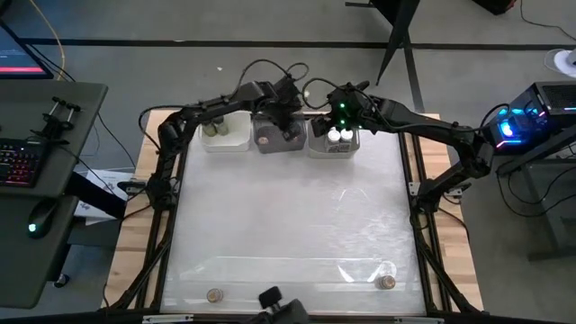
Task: Sort spices by type
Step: Adjust the brown seasoning bottle in the black bin
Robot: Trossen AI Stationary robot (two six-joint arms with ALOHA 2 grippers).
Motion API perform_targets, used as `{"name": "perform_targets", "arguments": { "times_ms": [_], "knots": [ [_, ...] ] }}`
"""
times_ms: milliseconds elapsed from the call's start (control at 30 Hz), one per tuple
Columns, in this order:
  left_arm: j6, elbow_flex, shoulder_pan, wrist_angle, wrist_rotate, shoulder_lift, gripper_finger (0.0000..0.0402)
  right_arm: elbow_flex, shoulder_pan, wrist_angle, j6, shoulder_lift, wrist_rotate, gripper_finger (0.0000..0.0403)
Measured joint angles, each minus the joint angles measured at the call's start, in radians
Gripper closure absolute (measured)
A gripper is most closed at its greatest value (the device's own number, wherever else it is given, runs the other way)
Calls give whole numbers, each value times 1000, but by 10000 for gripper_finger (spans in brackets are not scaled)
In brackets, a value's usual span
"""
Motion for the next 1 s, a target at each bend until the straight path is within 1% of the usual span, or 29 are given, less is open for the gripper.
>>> {"name": "perform_targets", "arguments": {
  "times_ms": [67,200,367,500,633,767,1000],
  "knots": [
    [-21,-6,-12,62,50,27,401,0,-4,16,19,0,-25,107],
    [-48,-7,-37,118,52,67,401,0,-5,43,23,0,-43,107],
    [-27,-6,-59,99,-58,105,401,0,-5,44,23,0,-45,107],
    [-5,-6,-60,123,-79,120,401,0,-5,44,23,0,-45,107],
    [-5,-6,-59,162,-129,134,401,0,-4,44,23,0,-46,107],
    [27,-5,-56,190,-133,135,401,0,-2,44,26,0,-46,107],
    [141,-5,-56,128,-134,139,401,0,-2,44,26,0,-50,107]
  ]
}}
